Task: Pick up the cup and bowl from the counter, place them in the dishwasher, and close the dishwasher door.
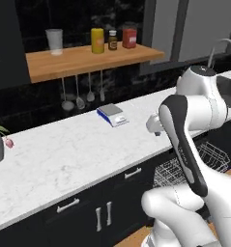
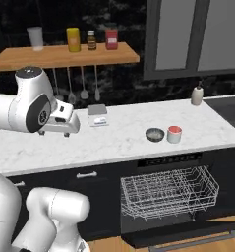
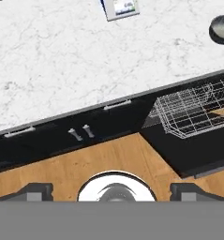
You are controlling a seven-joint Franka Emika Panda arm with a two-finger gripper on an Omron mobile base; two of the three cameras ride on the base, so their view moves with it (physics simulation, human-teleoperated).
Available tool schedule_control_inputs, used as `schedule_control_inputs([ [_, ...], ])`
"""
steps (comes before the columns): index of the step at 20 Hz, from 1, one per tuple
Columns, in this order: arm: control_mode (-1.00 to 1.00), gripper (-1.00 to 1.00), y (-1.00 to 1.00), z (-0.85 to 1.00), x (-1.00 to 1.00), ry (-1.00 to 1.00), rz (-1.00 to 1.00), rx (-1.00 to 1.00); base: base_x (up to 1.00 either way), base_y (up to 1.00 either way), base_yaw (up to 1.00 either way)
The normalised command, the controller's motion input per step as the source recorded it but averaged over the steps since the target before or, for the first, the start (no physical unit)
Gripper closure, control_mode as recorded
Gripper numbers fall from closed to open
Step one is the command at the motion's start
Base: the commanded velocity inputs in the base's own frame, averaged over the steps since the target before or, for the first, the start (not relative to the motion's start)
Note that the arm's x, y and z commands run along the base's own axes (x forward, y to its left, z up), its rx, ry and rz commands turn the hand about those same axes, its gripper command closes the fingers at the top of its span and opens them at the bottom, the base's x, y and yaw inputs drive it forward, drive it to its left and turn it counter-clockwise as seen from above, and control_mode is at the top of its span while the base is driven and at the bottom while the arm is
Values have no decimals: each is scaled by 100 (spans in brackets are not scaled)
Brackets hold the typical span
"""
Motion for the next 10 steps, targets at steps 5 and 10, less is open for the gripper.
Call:
schedule_control_inputs([
  [5, 100, -100, 0, 0, 0, 0, 0, 0, -70, -3, -54],
  [10, 100, -100, 0, 0, 0, 0, 0, 0, -13, 0, -50],
])
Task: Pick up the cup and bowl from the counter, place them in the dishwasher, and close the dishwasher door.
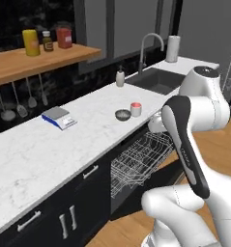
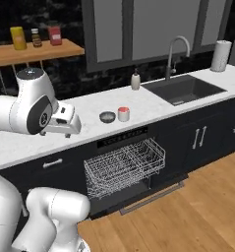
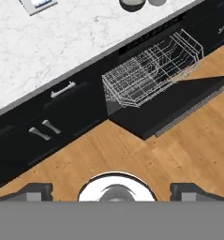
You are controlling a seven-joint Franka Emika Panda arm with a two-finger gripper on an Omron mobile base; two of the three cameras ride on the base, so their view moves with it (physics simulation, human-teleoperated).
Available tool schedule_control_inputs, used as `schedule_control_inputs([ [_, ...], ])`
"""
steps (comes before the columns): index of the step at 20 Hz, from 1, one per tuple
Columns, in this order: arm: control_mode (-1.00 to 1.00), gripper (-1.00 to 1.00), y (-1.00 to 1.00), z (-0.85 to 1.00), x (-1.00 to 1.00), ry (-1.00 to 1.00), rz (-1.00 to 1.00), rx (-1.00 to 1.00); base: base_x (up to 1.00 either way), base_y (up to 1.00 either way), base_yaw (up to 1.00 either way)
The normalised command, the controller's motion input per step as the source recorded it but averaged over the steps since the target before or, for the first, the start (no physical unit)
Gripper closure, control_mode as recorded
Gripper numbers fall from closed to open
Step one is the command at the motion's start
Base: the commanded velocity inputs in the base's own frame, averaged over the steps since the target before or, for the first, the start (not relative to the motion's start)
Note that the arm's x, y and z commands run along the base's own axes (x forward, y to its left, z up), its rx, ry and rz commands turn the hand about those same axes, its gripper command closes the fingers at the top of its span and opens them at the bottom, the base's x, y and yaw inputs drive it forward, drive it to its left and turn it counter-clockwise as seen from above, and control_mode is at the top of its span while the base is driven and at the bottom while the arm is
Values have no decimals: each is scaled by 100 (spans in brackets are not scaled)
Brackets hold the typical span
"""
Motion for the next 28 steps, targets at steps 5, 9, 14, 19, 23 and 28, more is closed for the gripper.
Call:
schedule_control_inputs([
  [5, 100, -100, 0, 0, 0, 0, 0, 0, 73, 13, -39],
  [9, 100, -100, 0, 0, 0, 0, 0, 0, 98, 11, -10],
  [14, 100, -100, 0, 0, 0, 0, 0, 0, 48, 12, -13],
  [19, 100, -100, 0, 0, 0, 0, 0, 0, -9, 28, -40],
  [23, 100, -100, 0, 0, 0, 0, 0, 0, -26, 71, -37],
  [28, 100, -100, 0, 0, 0, 0, 0, 0, -27, 65, -25],
])
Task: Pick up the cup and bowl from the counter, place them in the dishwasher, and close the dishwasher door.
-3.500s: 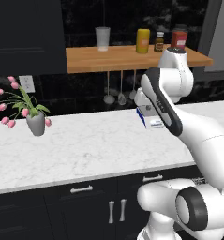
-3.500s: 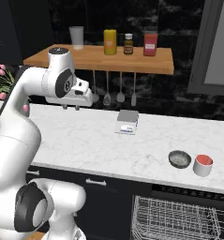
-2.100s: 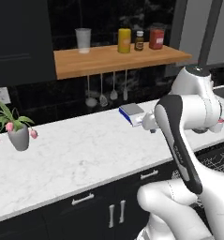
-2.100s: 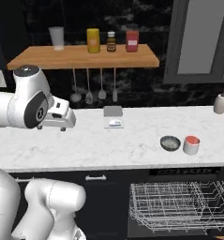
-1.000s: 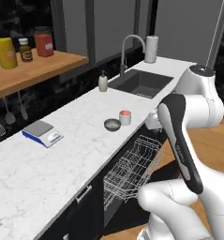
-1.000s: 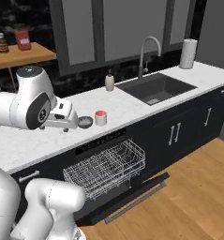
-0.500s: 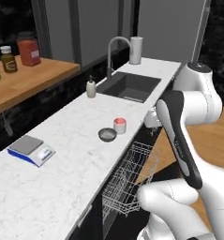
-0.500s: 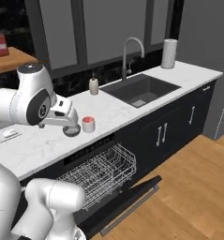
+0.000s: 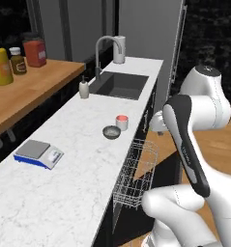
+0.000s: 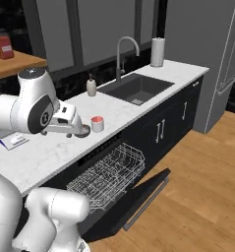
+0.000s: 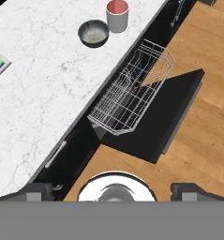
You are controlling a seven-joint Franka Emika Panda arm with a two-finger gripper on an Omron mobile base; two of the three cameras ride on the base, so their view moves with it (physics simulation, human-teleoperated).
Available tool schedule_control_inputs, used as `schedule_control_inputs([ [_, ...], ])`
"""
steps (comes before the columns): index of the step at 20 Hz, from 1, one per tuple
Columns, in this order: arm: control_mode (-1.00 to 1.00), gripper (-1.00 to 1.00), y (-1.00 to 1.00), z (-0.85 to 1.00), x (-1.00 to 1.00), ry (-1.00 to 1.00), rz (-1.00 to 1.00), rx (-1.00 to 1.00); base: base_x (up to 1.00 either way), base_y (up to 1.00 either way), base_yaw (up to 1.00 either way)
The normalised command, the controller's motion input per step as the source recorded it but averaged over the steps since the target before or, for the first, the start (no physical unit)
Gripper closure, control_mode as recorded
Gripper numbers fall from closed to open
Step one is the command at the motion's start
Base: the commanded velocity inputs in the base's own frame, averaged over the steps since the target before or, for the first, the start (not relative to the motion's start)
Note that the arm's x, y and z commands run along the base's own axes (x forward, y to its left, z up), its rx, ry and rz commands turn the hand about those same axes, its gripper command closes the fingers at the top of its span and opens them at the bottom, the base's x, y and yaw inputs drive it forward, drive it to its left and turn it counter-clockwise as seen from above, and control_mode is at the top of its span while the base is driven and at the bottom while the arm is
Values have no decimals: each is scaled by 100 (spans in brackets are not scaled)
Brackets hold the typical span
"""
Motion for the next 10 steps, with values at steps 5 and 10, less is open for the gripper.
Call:
schedule_control_inputs([
  [5, 100, -100, 0, 0, 0, 0, 0, 0, 71, 16, -4],
  [10, 100, -100, 0, 0, 0, 0, 0, 0, 73, 0, 21],
])
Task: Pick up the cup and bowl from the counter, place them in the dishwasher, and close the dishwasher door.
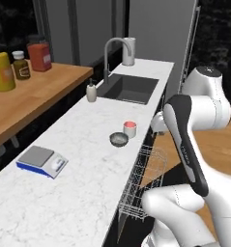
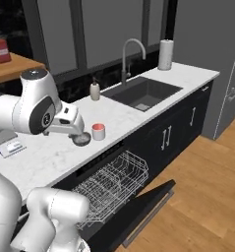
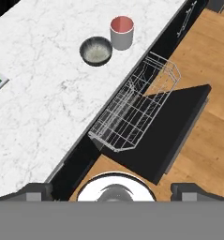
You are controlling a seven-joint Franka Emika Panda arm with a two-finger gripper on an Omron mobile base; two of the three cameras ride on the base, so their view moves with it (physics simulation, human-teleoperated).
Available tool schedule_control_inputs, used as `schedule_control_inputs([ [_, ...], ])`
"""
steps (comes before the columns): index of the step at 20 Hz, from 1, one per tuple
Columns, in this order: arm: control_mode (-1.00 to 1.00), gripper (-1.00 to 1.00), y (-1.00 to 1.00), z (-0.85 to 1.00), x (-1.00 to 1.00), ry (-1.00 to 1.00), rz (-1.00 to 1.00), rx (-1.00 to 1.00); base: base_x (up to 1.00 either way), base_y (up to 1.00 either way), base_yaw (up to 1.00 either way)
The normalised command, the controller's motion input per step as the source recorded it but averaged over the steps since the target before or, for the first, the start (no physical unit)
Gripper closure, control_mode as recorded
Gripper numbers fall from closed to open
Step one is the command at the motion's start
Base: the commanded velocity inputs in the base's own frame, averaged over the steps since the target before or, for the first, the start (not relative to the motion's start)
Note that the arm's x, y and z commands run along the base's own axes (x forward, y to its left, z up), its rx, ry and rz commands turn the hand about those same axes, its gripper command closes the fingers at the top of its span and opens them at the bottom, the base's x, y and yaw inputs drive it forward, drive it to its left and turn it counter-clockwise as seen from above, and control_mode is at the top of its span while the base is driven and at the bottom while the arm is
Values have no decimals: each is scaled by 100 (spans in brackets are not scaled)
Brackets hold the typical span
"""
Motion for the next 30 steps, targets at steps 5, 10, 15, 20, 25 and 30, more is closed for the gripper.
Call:
schedule_control_inputs([
  [5, 100, -100, 0, 0, 0, 0, 0, 0, 2, 0, 30],
  [10, 100, -100, 0, 0, 0, 0, 0, 0, 6, 0, 31],
  [15, -100, -100, -6, -5, 25, 0, 0, 0, 24, 0, 4],
  [20, -100, -100, -27, -21, 75, 0, -4, 4, 0, 0, 0],
  [25, -100, -100, -39, -38, 92, 0, -3, 2, 0, 0, 0],
  [30, -100, -100, -20, -36, 99, 1, -14, 0, 0, 0, 0],
])
